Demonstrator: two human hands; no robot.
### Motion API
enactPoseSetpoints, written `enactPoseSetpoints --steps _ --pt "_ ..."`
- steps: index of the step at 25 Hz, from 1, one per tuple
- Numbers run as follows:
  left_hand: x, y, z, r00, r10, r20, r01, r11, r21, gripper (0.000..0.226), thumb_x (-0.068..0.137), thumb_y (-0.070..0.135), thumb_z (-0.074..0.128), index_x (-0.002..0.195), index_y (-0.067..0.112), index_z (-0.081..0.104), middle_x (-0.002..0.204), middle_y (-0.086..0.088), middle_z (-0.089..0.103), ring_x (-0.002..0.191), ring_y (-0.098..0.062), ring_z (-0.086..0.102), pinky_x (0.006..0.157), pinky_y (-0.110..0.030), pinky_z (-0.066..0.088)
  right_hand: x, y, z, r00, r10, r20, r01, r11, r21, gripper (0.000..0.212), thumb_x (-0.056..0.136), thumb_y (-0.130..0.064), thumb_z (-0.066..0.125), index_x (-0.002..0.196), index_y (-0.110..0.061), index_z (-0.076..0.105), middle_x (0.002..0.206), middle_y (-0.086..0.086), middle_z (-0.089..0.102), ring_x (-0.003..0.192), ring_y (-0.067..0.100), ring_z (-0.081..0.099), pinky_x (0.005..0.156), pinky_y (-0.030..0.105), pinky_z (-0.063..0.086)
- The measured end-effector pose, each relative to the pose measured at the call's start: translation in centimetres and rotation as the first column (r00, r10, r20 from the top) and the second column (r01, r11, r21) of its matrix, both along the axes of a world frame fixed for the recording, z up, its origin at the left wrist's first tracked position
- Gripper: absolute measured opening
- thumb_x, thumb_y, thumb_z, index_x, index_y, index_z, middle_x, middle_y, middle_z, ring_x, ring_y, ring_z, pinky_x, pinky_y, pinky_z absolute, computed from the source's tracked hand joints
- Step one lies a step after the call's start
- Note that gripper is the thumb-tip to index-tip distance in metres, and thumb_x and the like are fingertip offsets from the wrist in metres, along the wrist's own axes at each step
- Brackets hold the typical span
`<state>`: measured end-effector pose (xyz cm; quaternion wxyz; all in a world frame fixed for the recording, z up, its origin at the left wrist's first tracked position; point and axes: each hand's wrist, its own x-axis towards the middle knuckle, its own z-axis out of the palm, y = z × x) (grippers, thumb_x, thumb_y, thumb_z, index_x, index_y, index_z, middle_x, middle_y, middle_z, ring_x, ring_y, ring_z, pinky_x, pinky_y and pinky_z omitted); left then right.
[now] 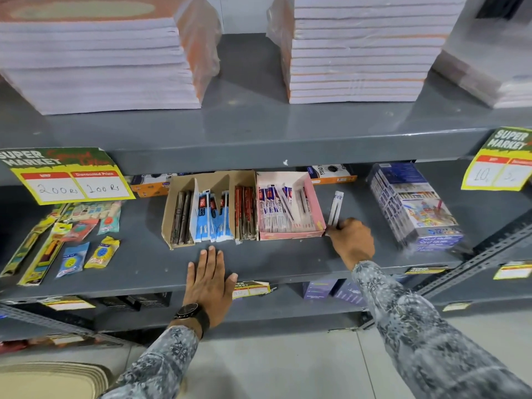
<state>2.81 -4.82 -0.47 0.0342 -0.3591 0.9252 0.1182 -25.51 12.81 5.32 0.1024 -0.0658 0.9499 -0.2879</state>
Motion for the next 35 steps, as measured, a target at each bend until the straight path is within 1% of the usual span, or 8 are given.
enactPoseSetpoints --steps 12,17,21,24,27,29,32,35 --pt "0.2 0.1 0.0 1.0 -0.005 -0.015 0.005 1.0 -0.002 0.085 0.086 0.061 -0.008 0.158 0.016 -0.004 0.167 -0.004 -0.013 0.152 -0.018 -0.018 0.124 -0.045 -0.011 -0.1 1.4 0.2 0.993 -0.078 0.085 0.072 0.995 0.072 0.036 0.081 -0.033 0.072 0.106 -0.008 0.072 0.112 0.02 0.073 0.103 0.042 0.069 0.081 0.041 0.053" --pt "0.0 0.4 0.3 1.0 -0.001 0.018 0.002 1.0 -0.02 0.08 0.091 0.058 -0.004 0.158 0.014 -0.003 0.167 -0.006 -0.012 0.154 -0.021 -0.014 0.124 -0.046 -0.01 3.5 8.0 -1.5 0.982 -0.178 0.063 0.184 0.977 -0.107 0.056 0.068 -0.062 0.084 0.069 -0.01 0.064 0.068 0.007 0.068 0.074 0.035 0.067 0.064 0.034 0.045" --pt "-0.1 0.2 0.8 0.998 -0.011 0.059 0.011 1.0 -0.001 0.07 0.101 0.051 0.012 0.157 0.013 -0.004 0.167 -0.008 -0.014 0.154 -0.023 -0.014 0.124 -0.048 -0.008 5.4 8.7 -2.8 0.926 -0.289 0.241 0.363 0.854 -0.372 0.044 0.069 -0.051 0.089 0.067 -0.013 0.069 0.065 -0.007 0.072 0.069 0.026 0.067 0.072 0.033 0.051" --pt "-0.2 0.1 1.0 0.995 -0.011 0.099 0.009 1.0 0.011 0.071 0.101 0.052 0.012 0.157 0.013 -0.004 0.167 -0.008 -0.014 0.154 -0.024 -0.014 0.124 -0.048 -0.008 5.9 8.3 -3.0 0.792 -0.275 0.546 0.576 0.632 -0.518 0.023 0.079 -0.016 0.088 0.067 -0.009 0.069 0.046 -0.001 0.064 0.039 0.016 0.056 0.046 0.027 0.05" --pt "-0.6 0.0 2.3 0.993 0.003 0.121 -0.011 0.998 0.068 0.07 0.102 0.05 0.02 0.157 0.012 -0.001 0.167 -0.009 -0.012 0.154 -0.025 -0.014 0.124 -0.048 -0.007 6.8 8.3 -2.0 0.78 -0.217 0.586 0.607 0.491 -0.626 0.018 0.083 0.008 0.076 0.074 -0.004 0.068 0.047 0.001 0.063 0.032 0.01 0.05 0.036 0.02 0.044" --pt "-1.2 0.4 4.0 0.999 0.031 0.043 -0.038 0.984 0.172 0.068 0.102 0.049 0.032 0.157 0.014 0.015 0.168 -0.011 0.002 0.155 -0.027 -0.002 0.124 -0.047 0.001 8.1 7.8 -0.7 0.863 -0.206 0.462 0.503 0.437 -0.745 0.024 0.085 0.011 0.071 0.074 -0.01 0.069 0.061 0.004 0.071 0.041 0.01 0.056 0.044 0.026 0.051" --pt "-2.0 2.3 7.9 0.92 0.301 -0.25 -0.051 0.726 0.685 0.085 0.079 0.078 0.049 0.135 0.015 0.058 0.137 -0.011 0.063 0.129 -0.031 0.057 0.11 -0.043 0.042 10.2 6.5 1.1 0.973 -0.086 -0.214 -0.096 0.694 -0.714 0.023 0.083 0.008 0.074 0.076 -0.015 0.075 0.079 0.005 0.076 0.066 0.008 0.067 0.067 0.029 0.059" --pt "-2.4 3.4 10.7 0.834 0.506 -0.219 0.112 0.233 0.966 0.085 0.082 0.082 0.036 0.124 0.014 0.065 0.116 -0.011 0.075 0.107 -0.027 0.071 0.092 -0.041 0.053 11.4 5.3 1.2 0.604 0.276 -0.748 -0.596 0.779 -0.194 0.017 0.075 0.013 0.076 0.076 -0.003 0.078 0.087 0.01 0.075 0.077 0.023 0.071 0.077 0.029 0.057"
